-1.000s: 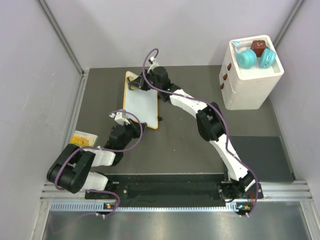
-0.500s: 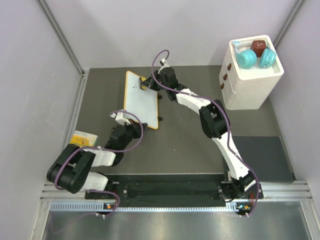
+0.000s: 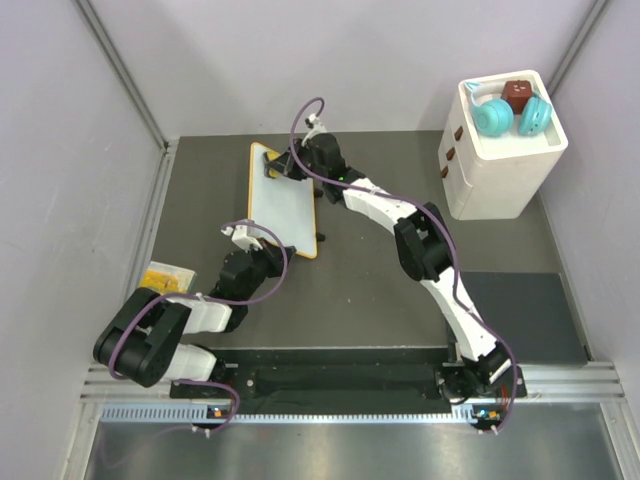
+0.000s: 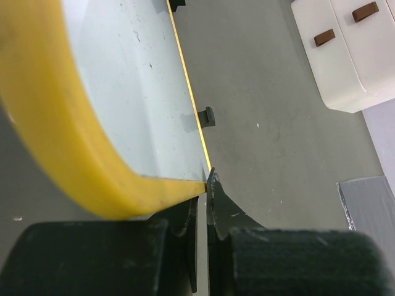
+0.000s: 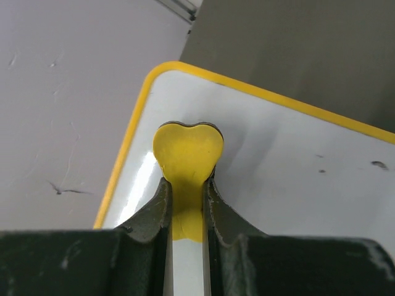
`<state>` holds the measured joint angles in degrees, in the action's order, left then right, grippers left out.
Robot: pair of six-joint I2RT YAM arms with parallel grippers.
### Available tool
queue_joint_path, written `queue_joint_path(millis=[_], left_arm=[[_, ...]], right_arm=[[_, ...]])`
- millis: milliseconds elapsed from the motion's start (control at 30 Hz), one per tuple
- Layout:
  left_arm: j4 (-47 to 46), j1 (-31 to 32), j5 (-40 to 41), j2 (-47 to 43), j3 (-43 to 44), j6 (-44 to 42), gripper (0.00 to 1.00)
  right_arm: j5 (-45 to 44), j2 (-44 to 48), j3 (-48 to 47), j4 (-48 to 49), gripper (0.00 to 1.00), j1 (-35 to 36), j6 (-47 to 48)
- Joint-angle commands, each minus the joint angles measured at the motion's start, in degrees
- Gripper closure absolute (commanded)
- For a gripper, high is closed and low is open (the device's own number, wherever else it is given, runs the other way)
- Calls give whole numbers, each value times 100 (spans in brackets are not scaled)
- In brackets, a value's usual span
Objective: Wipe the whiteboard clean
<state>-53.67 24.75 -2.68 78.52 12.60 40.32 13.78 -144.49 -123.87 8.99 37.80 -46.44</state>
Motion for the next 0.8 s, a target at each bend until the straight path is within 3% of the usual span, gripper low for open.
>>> queue_joint_path(millis=[0, 300, 767], left_arm=[[305, 179, -471, -3, -117, -525, 100], [296, 179, -462, -3, -135, -533, 100], [269, 197, -488, -3, -144, -542, 100]], right_arm=[[344, 298, -295, -82, 100, 474, 99], [240, 193, -330, 234, 100, 500, 21], [-464, -185, -533, -187, 100, 210, 82]])
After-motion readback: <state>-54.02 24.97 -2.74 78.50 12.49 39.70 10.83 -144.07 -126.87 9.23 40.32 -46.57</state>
